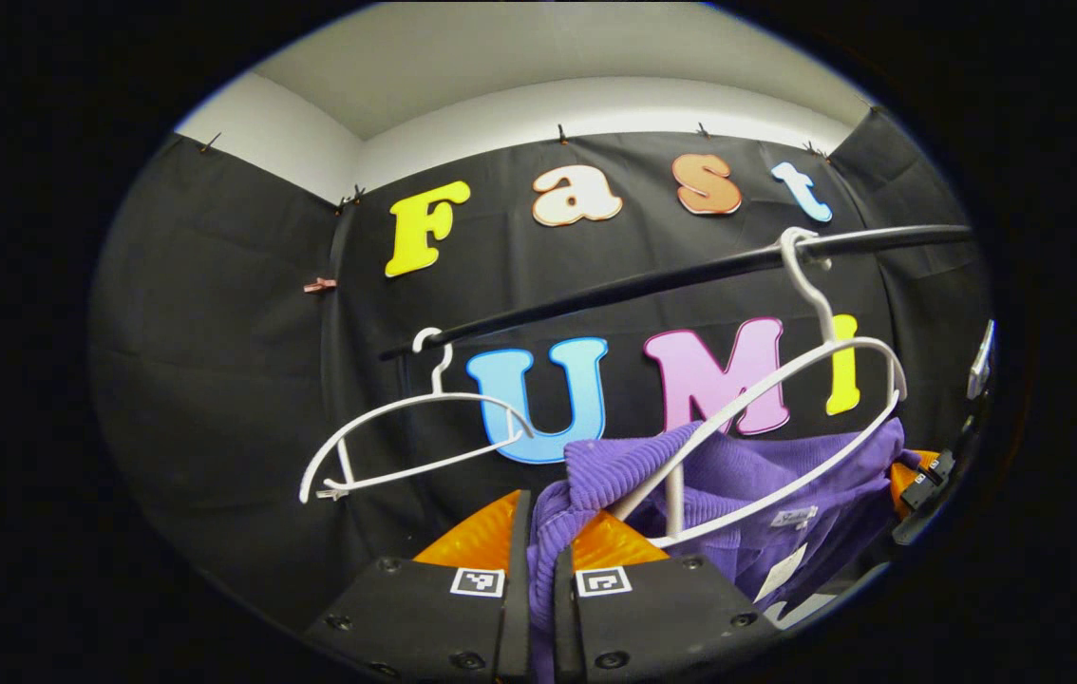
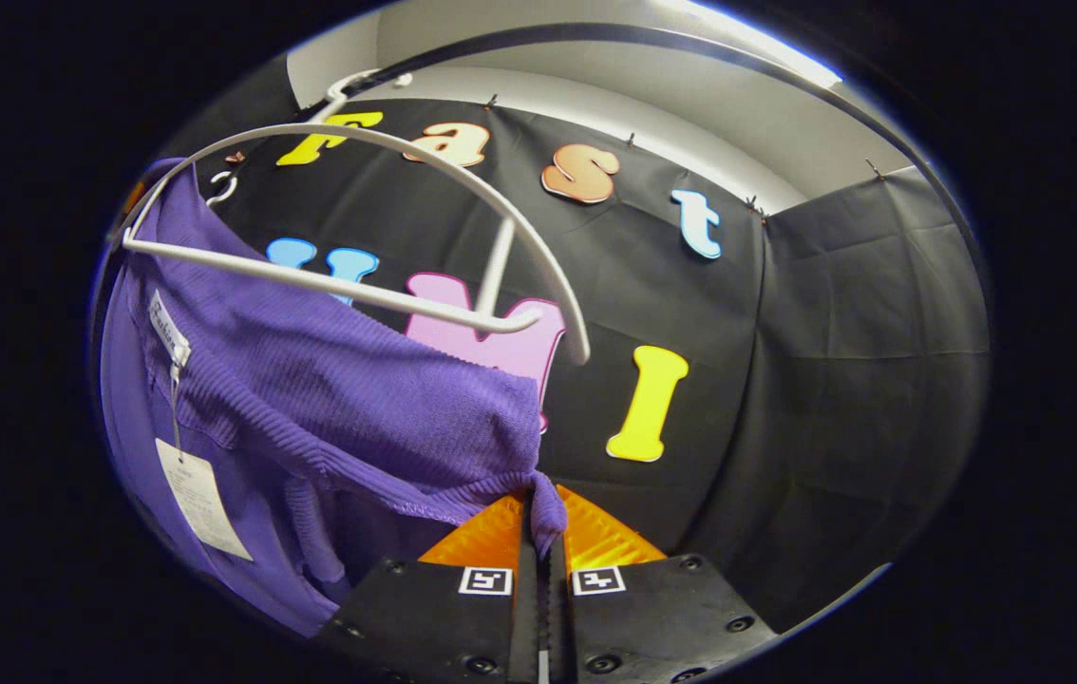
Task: Grasp the clothes on the hanger with both hands and then place them into the laundry hamper below.
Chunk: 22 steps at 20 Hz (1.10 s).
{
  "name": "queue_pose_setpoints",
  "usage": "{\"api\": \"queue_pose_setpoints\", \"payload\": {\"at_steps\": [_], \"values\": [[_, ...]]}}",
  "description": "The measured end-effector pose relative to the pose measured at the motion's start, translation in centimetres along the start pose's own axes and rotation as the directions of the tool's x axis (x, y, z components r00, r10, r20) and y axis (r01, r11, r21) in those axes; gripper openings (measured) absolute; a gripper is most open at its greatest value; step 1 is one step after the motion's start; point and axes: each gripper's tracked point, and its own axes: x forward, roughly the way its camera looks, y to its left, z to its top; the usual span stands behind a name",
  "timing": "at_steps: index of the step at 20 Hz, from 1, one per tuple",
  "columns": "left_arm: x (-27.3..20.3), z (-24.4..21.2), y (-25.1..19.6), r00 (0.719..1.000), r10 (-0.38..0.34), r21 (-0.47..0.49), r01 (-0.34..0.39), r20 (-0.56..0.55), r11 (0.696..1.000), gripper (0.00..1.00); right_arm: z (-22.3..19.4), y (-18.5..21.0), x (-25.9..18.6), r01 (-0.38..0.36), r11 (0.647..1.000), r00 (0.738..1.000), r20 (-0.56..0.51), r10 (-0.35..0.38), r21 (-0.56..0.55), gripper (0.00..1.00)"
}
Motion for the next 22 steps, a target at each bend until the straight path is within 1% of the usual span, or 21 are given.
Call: {"api": "queue_pose_setpoints", "payload": {"at_steps": [3, 4, 6, 7, 9, 12, 13, 14, 16, 17, 18, 19, 21, 22], "values": [[-1.1, -3.0, 1.3, 0.999, 0.015, -0.003, -0.015, -0.044, 1.0, 0.12, 0.2, 2.1, -3.2, -0.048, 0.999, 0.999, 0.013, 0.048, 0.01, 0.08], [-1.7, -4.2, 1.5, 0.998, 0.016, -0.005, -0.017, -0.06, 1.0, 0.13, 0.1, 2.6, -4.4, -0.062, 0.998, 0.998, 0.01, 0.062, 0.024, 0.08], [-2.9, -6.4, 1.7, 0.996, 0.014, -0.01, -0.015, -0.093, 1.0, 0.13, 0.2, 3.8, -6.1, -0.102, 0.99, 0.995, -0.012, 0.103, 0.095, 0.08], [-3.5, -7.5, 1.3, 0.994, -0.006, -0.031, 0.003, -0.111, 1.0, 0.13, 0.3, 4.6, -7.0, -0.126, 0.981, 0.991, -0.028, 0.132, 0.146, 0.08], [-5.1, -8.9, -0.7, 0.989, -0.075, -0.085, 0.065, -0.127, 0.994, 0.13, 0.3, 6.1, -8.7, -0.17, 0.961, 0.981, -0.056, 0.186, 0.217, 0.08], [-6.9, -10.7, -4.4, 0.973, -0.183, -0.137, 0.164, -0.142, 0.977, 0.13, 0.9, 8.4, -11.1, -0.248, 0.929, 0.959, -0.067, 0.276, 0.277, 0.09], [-7.4, -11.0, -5.6, 0.966, -0.213, -0.14, 0.192, -0.149, 0.971, 0.13, 1.3, 9.2, -11.7, -0.276, 0.919, 0.95, -0.066, 0.306, 0.281, 0.06], [-7.8, -11.2, -6.8, 0.956, -0.246, -0.148, 0.223, -0.158, 0.963, 0.13, 1.6, 9.7, -12.3, -0.309, 0.906, 0.938, -0.065, 0.34, 0.288, 0.09], [-8.9, -11.0, -9.5, 0.93, -0.327, -0.198, 0.294, -0.165, 0.935, 0.13, 2.4, 10.8, -13.6, -0.367, 0.878, 0.912, -0.066, 0.404, 0.308, 0.09], [-9.4, -10.5, -10.7, 0.917, -0.365, -0.231, 0.324, -0.163, 0.917, 0.12, 2.9, 10.9, -14.1, -0.384, 0.864, 0.903, -0.063, 0.425, 0.326, 0.09], [-10.0, -9.7, -11.8, 0.906, -0.396, -0.261, 0.349, -0.152, 0.9, 0.13, 3.7, 10.9, -14.3, -0.399, 0.849, 0.894, -0.058, 0.444, 0.346, 0.09], [-10.5, -8.7, -12.6, 0.898, -0.42, -0.279, 0.373, -0.133, 0.885, 0.13, 4.3, 10.6, -14.7, -0.406, 0.84, 0.891, -0.051, 0.452, 0.361, 0.09], [-11.2, -7.7, -13.6, 0.884, -0.453, -0.287, 0.408, -0.113, 0.867, 0.13, 5.0, 10.3, -15.2, -0.415, 0.827, 0.884, -0.045, 0.465, 0.379, 0.1], [-11.3, -8.2, -13.9, 0.878, -0.464, -0.287, 0.418, -0.117, 0.862, 0.13, 4.6, 10.2, -15.2, -0.416, 0.822, 0.88, -0.056, 0.472, 0.39, 0.09]]}}
